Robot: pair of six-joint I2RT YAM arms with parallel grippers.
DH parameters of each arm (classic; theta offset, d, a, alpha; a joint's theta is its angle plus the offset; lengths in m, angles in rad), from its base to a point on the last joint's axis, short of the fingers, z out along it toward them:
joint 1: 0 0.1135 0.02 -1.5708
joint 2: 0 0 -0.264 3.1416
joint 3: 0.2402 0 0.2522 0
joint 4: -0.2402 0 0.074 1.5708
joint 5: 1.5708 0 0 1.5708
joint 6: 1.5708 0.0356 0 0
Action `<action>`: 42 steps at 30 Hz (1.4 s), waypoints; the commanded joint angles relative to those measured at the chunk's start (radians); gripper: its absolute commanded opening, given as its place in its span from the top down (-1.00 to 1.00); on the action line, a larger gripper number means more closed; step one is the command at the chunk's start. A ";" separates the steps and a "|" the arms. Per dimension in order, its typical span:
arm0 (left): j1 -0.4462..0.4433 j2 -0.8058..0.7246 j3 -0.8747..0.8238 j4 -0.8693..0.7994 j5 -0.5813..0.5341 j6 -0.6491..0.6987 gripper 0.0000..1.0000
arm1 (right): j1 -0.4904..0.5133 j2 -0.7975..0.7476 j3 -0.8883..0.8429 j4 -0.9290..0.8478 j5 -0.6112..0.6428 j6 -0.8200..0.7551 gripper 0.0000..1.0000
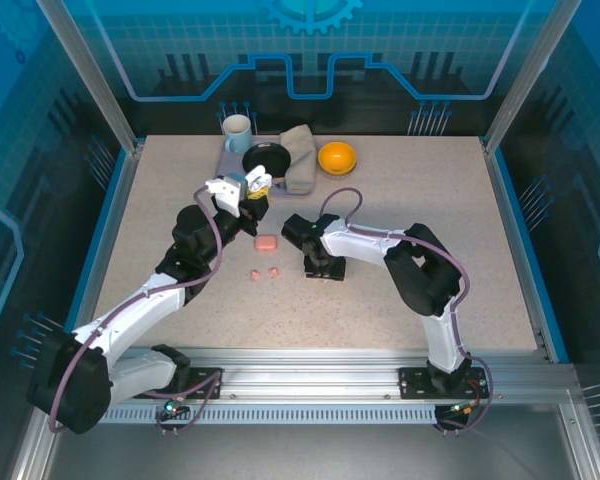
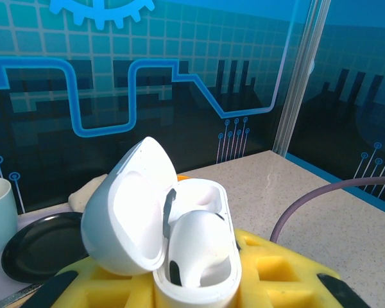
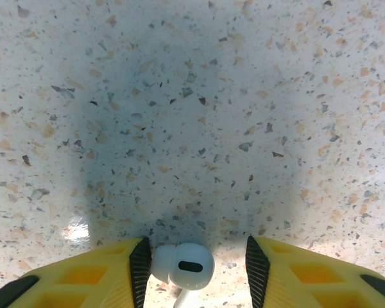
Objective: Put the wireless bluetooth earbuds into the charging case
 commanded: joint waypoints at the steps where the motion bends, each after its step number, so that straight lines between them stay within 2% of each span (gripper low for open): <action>1: 0.011 -0.005 0.008 0.043 0.016 -0.016 1.00 | -0.016 0.022 -0.027 0.022 0.009 0.040 0.06; 7: 0.012 0.005 0.012 0.046 0.023 -0.025 1.00 | -0.037 0.012 -0.041 0.057 -0.016 0.052 0.08; 21: 0.011 0.010 0.011 0.054 0.032 -0.033 1.00 | -0.041 0.022 -0.054 0.047 -0.001 0.021 0.28; 42: 0.011 0.020 0.027 0.040 0.057 -0.045 1.00 | -0.041 -0.098 -0.143 0.084 0.075 -0.060 0.47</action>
